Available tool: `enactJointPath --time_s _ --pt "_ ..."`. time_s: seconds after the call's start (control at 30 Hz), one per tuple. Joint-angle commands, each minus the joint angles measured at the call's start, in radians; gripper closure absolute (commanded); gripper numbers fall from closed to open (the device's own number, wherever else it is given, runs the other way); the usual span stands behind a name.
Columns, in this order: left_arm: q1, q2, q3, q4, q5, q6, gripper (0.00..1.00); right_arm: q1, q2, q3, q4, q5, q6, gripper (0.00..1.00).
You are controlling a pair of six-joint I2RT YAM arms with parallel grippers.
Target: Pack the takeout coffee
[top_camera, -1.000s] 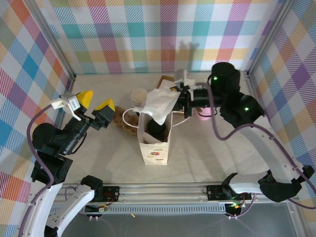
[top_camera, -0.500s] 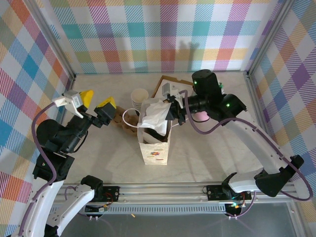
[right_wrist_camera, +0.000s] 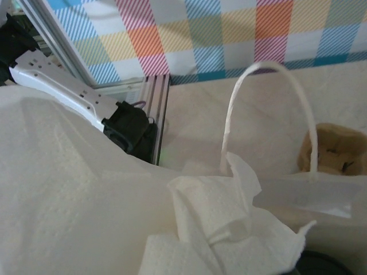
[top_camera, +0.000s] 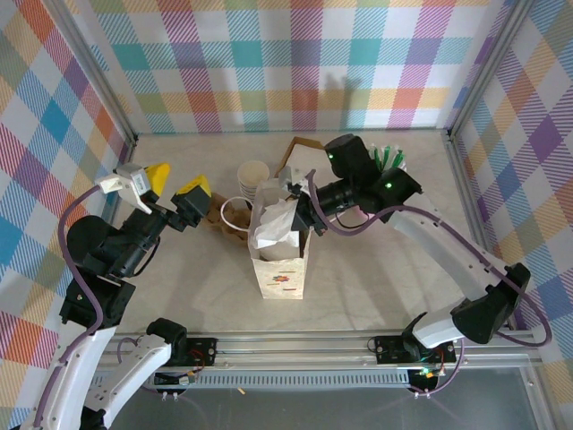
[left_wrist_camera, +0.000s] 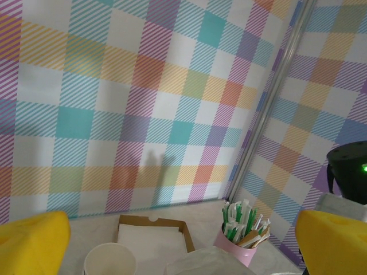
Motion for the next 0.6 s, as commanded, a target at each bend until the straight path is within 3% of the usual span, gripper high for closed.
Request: enactJointPath --time_s 0.0,0.47,0.57 --pt "0.006 0.002 0.001 0.010 0.011 0.010 0.00 0.010 0.014 -0.001 -0.066 -0.039 -0.051 0.95" --pt "0.006 0.012 -0.002 0.010 0.021 0.011 0.00 0.052 0.087 0.044 -0.230 0.046 -0.120 0.78" --pt "0.006 0.014 0.000 0.010 0.025 0.011 0.00 0.060 0.088 0.057 -0.232 0.063 -0.114 0.58"
